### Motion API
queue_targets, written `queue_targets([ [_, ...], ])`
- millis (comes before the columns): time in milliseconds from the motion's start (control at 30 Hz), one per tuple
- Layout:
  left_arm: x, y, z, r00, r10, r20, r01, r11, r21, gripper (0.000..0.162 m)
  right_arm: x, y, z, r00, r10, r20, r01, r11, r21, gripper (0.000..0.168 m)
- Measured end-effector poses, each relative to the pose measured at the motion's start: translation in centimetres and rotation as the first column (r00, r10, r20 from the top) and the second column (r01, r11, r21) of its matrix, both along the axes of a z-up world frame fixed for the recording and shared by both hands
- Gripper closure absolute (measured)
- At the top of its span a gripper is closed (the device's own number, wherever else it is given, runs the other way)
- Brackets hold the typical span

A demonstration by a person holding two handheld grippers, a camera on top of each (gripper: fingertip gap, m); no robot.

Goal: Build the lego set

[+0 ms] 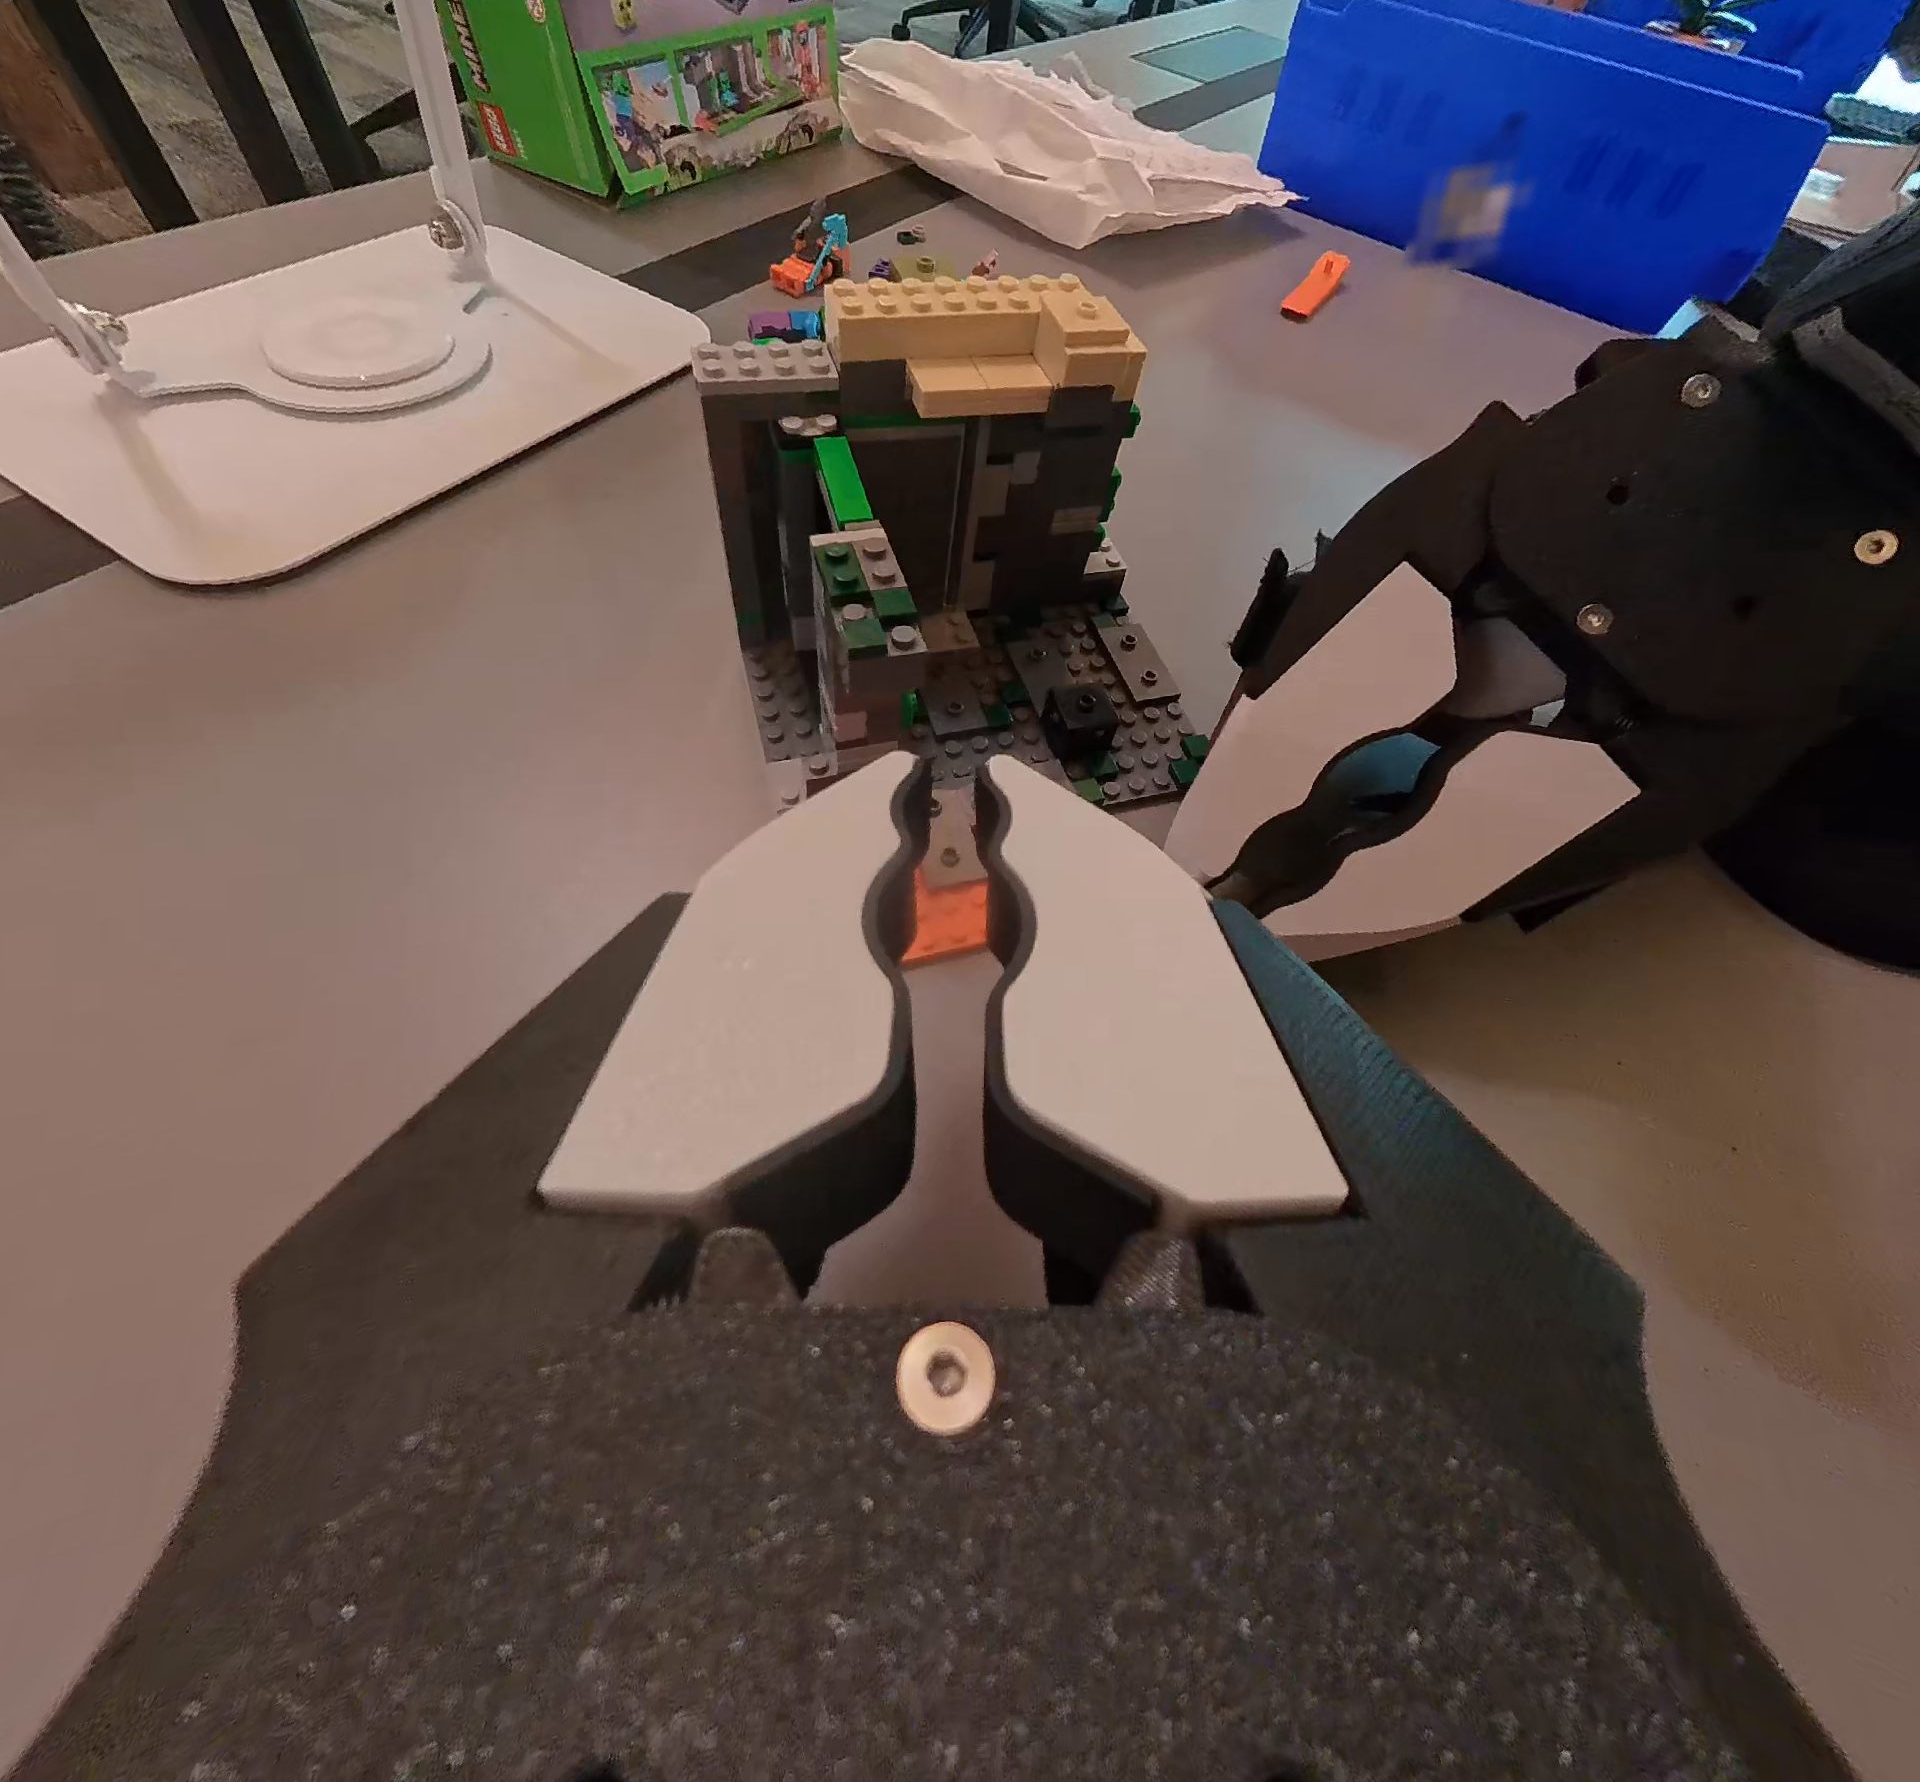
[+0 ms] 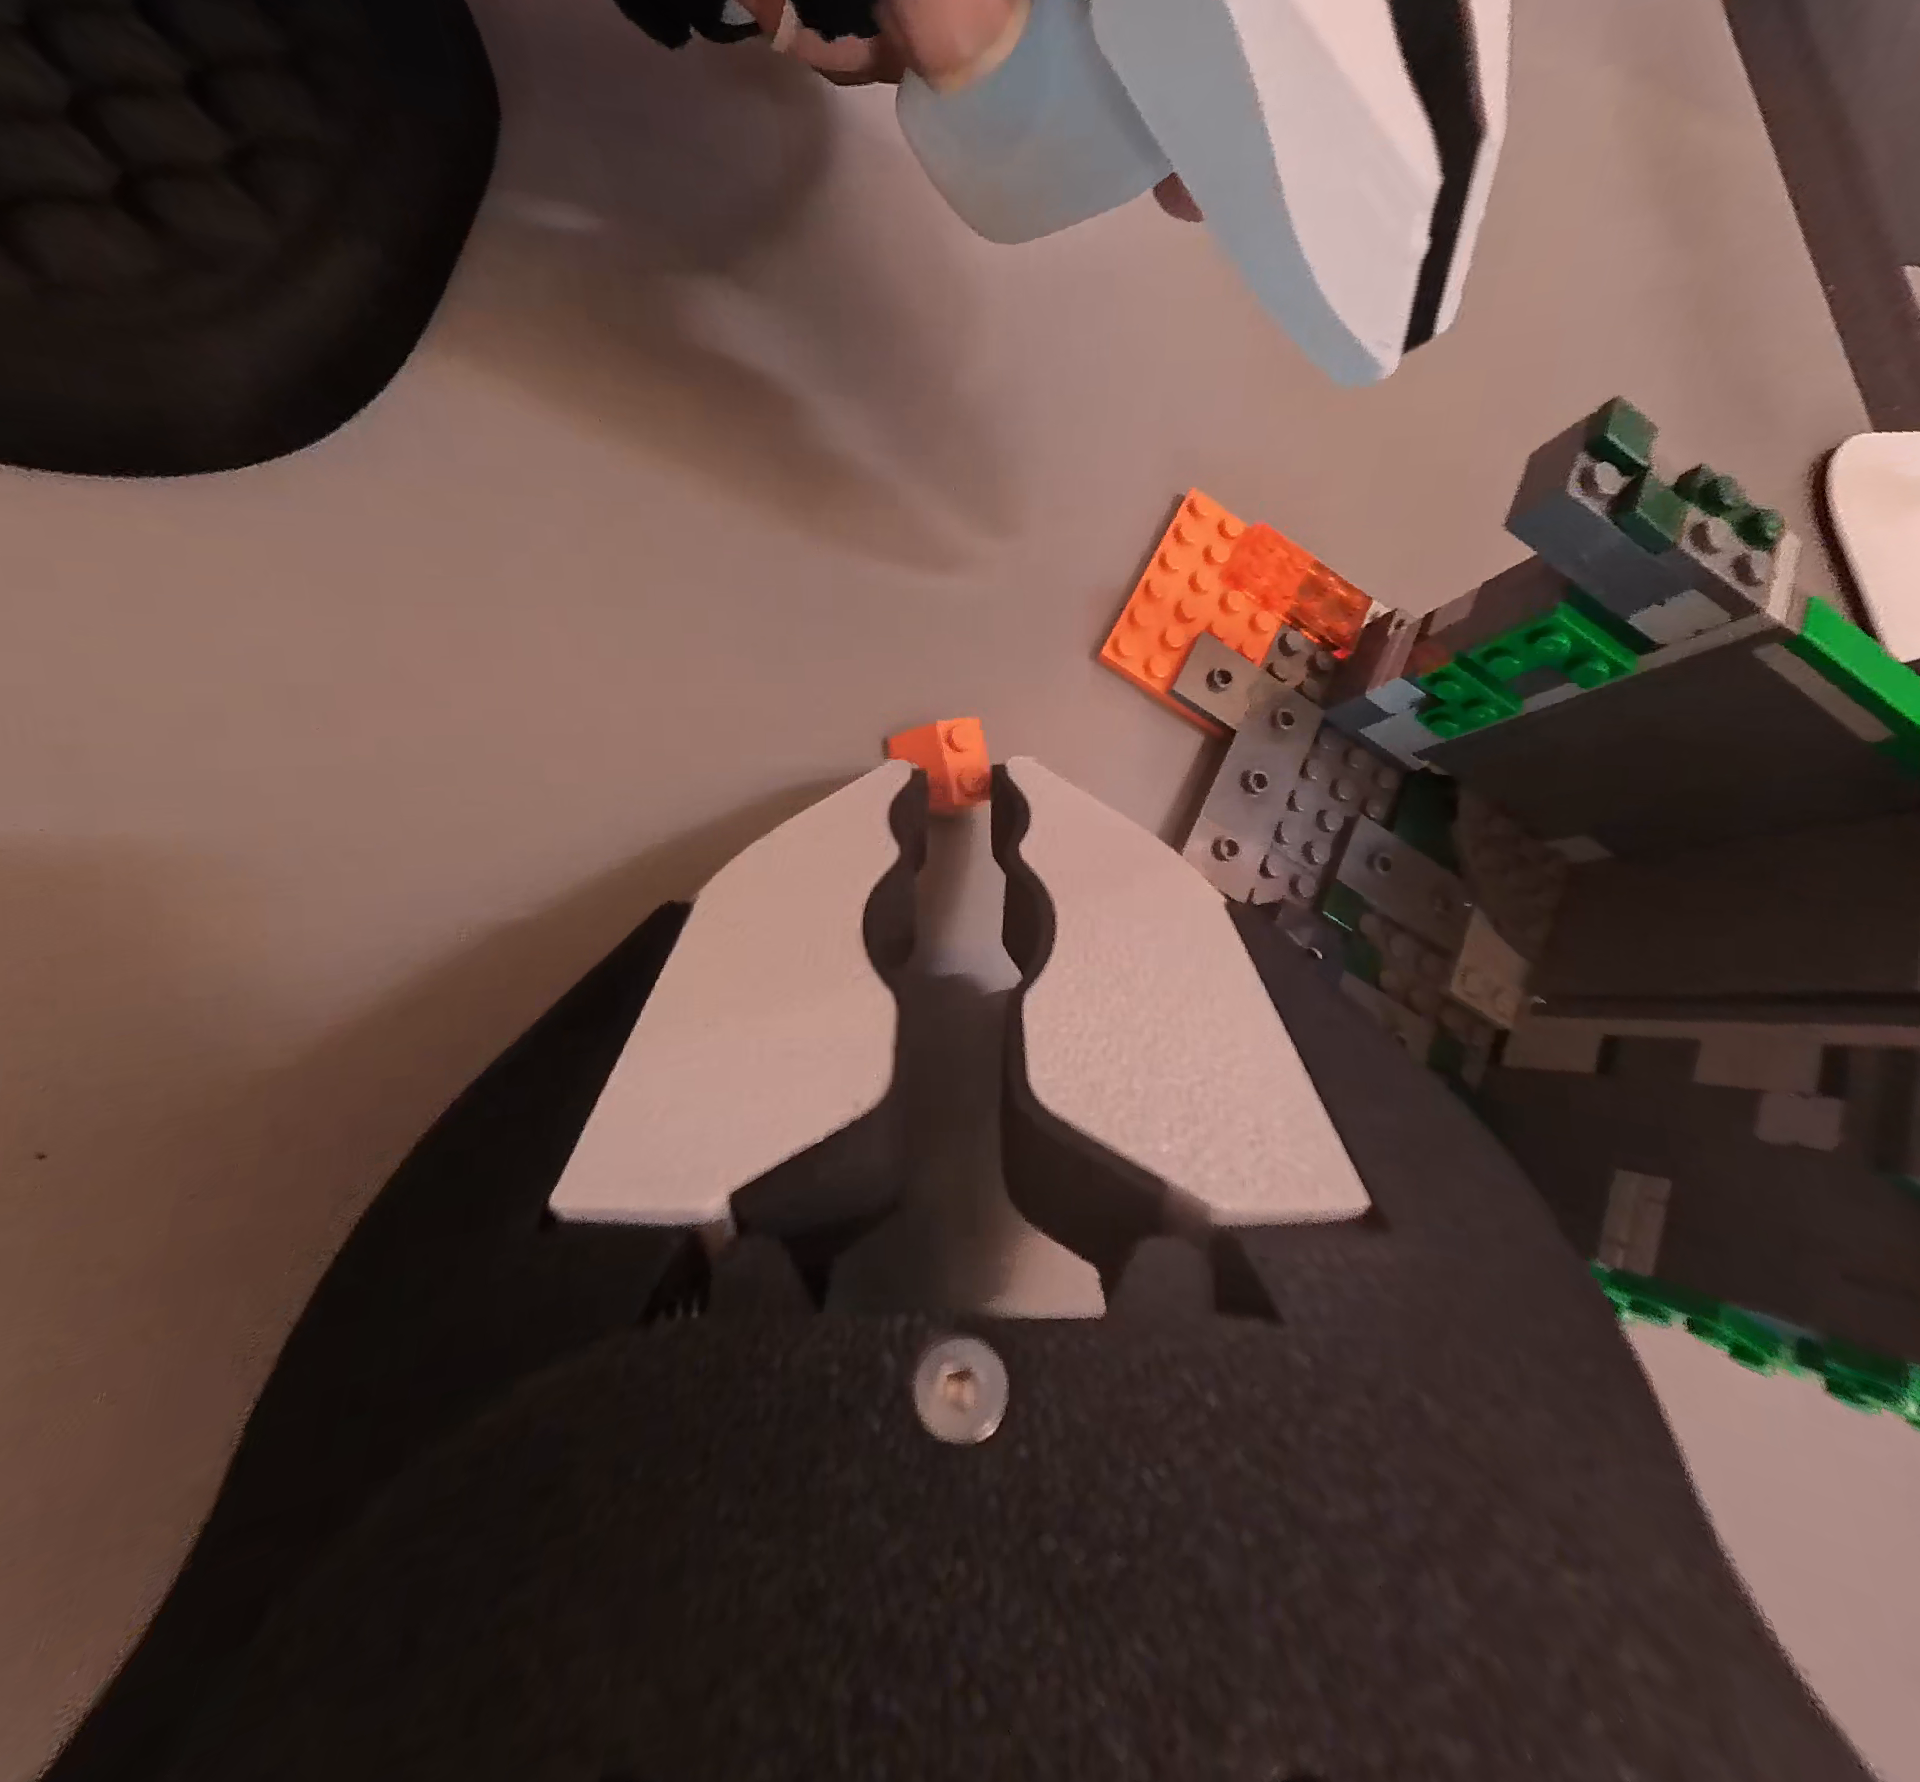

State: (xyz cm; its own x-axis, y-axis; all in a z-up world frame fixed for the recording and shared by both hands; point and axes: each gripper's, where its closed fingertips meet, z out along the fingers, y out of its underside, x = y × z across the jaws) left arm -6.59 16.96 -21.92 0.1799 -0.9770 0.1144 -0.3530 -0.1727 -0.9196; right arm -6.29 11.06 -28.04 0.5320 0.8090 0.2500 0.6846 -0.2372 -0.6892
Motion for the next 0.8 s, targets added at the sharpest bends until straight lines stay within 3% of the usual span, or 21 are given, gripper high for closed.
queue_targets([
  [267,0.0,0.2,-0.1,1.0,0.018,-0.007,-0.017,1.0,0.02,0.153,-0.3,0.9,0.3,1.0,-0.024,-0.011,0.024,0.999,0.023,0.159],
  [433,-0.1,0.6,-0.3,0.999,0.031,-0.009,-0.03,0.999,0.023,0.153,0.5,1.5,3.2,0.986,-0.077,-0.151,0.091,0.992,0.09,0.156],
  [633,-0.2,1.2,0.6,0.997,0.074,0.029,-0.077,0.992,0.104,0.157,3.6,2.9,8.7,0.875,-0.201,-0.44,0.303,0.937,0.175,0.154],
  [800,-0.2,1.5,2.3,0.985,0.151,0.089,-0.169,0.953,0.251,0.162,6.0,3.8,10.1,0.791,-0.282,-0.543,0.444,0.875,0.193,0.155],
])
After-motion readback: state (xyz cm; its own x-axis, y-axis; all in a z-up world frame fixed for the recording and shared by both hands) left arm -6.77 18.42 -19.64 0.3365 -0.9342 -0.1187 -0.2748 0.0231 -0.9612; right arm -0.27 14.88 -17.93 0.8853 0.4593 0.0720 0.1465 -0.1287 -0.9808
